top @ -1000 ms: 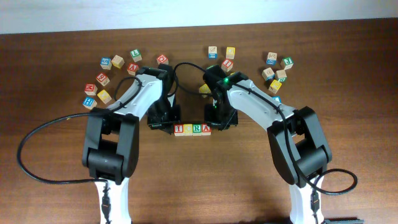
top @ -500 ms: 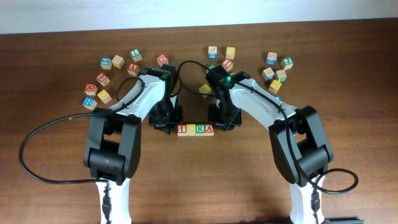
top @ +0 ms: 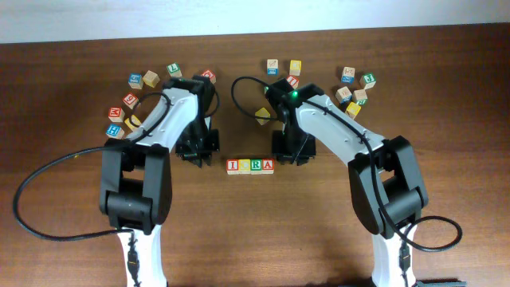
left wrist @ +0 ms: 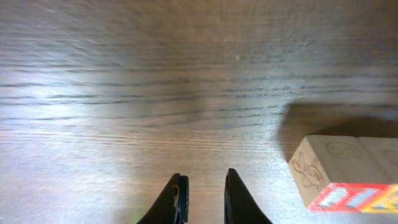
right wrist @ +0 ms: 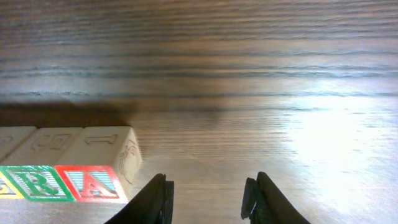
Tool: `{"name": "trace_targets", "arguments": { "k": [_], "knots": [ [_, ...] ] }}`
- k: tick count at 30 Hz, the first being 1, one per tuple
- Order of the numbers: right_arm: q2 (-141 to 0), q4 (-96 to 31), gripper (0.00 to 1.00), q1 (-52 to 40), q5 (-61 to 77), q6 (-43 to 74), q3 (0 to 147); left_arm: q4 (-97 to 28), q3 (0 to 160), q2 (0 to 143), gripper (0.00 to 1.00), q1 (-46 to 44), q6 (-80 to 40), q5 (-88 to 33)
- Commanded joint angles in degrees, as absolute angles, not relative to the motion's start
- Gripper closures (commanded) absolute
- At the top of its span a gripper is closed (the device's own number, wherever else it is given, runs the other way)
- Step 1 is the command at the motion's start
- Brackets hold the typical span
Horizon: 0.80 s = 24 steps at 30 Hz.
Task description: Spell out ICRA
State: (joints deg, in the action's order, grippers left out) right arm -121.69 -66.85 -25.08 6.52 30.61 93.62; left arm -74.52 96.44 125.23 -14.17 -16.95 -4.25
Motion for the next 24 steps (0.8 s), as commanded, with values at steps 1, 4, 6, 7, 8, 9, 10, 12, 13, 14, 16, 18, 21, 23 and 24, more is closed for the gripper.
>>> {"name": "trace_targets", "arguments": {
  "k": [1,4,6,7,8,9,10,12,13,14,16,18,21,23,24],
  "knots": [
    [-118.2,-71.0,0.67,-23.5,2.4,30.3,98.3,-79.0,104.4,125.4,0.84,-11.7,-17.3,-2.9],
    [-109.7,-75.8,0.43,-23.1,-0.8,30.3,99.4,-82.2,107.3,121.4,0.78,-9.7,-17.2,-2.8],
    [-103.1,-79.2,0.31,-23.2,-3.0,30.3,99.4,-84.8,107.2,116.2,0.75,-8.4,-17.2,-1.8],
    [-101.3,-80.3,0.3,-23.2,-3.7,30.3,99.4,-85.7,107.2,114.4,0.74,-8.0,-17.1,-1.8],
    [-98.7,-82.0,0.27,-23.3,-4.6,30.3,99.3,-87.0,107.2,112.0,0.73,-7.8,-17.0,-1.7],
    [-96.1,-83.9,0.24,-23.3,-5.5,30.3,98.9,-88.3,106.7,108.5,0.67,-7.8,-17.0,-1.6],
    [-93.3,-85.3,0.2,-23.3,-5.7,30.3,97.6,-89.4,106.1,105.4,0.55,-8.0,-17.0,-1.1],
    [-87.4,-85.8,0.16,-23.3,-5.6,30.3,93.0,-90.9,104.5,99.8,0.0,-8.5,-17.1,-0.4],
    [-83.8,-85.5,0.16,-23.3,-5.5,30.5,89.3,-91.2,103.0,96.2,0.01,-8.5,-17.1,-0.2],
    [-79.2,-84.6,0.15,-23.3,-4.4,30.5,84.8,-91.4,100.1,91.8,0.01,-8.8,-17.4,-0.2],
    [-72.5,-83.1,0.15,-23.3,-1.9,30.5,79.2,-90.8,93.3,83.9,0.01,-8.9,-19.7,-0.1],
    [-64.5,-80.8,0.15,-23.3,-1.8,30.5,75.6,-86.7,84.8,74.8,0.01,-8.9,-21.2,0.1],
    [-57.1,-78.1,0.02,-23.3,-1.8,30.5,75.0,-75.8,69.8,58.9,0.01,-8.8,-26.6,3.0],
    [-55.0,-77.8,0.02,-23.3,-1.8,30.5,75.0,-70.8,63.1,50.3,0.01,-8.8,-26.5,3.0],
    [-54.7,-77.8,0.02,-23.3,-1.8,30.5,75.0,-70.1,61.8,48.4,0.01,-8.8,-26.5,3.0]
  ]
}}
